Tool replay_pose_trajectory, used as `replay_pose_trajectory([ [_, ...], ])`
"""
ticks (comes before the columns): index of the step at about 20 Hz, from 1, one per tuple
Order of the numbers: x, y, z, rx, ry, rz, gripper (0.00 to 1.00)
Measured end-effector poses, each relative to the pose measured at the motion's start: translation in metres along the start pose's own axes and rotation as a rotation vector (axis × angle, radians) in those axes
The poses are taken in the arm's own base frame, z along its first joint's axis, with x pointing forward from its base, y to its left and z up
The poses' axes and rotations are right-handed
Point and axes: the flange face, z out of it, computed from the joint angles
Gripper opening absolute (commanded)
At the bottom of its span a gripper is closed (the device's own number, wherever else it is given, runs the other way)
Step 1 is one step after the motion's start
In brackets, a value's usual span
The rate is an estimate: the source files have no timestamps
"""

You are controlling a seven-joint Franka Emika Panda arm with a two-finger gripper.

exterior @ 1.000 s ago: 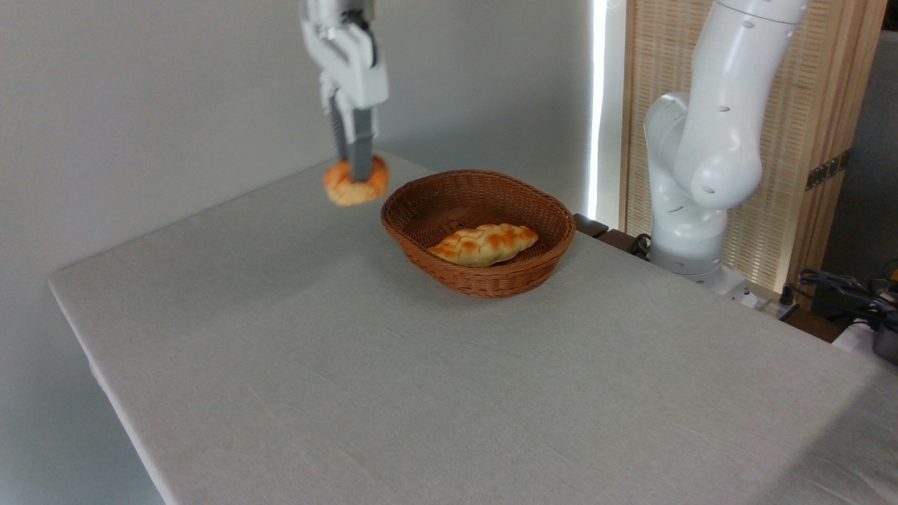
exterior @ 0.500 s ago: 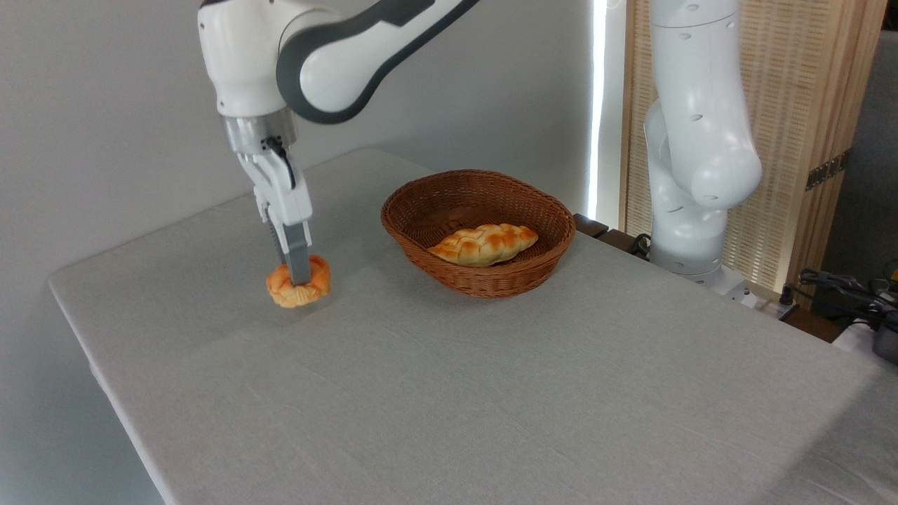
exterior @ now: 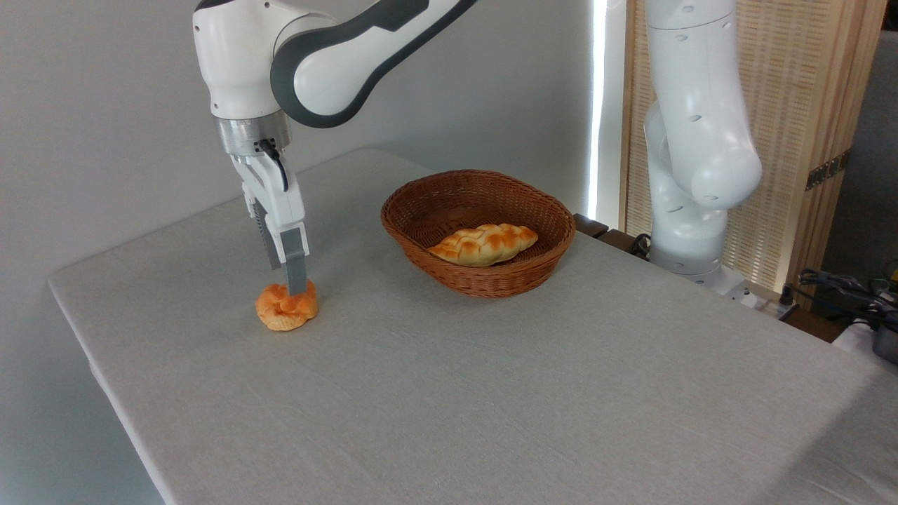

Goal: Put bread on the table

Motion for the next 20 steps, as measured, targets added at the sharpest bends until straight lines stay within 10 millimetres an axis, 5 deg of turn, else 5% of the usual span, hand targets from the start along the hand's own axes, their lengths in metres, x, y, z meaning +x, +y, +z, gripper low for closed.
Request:
replay_pose_trajectory([
  [4, -0.020, -0.034, -0.030, 0.022, 0.042, -0.065, 1.00],
  [12, -0.126, -0.115, -0.136, -0.013, -0.015, -0.258, 1.00],
  [16, -0.159, -0.145, -0.149, -0.018, -0.027, -0.251, 1.00],
  [20, -0.170, -0.155, -0.156, -0.012, -0.022, -0.273, 1.00],
])
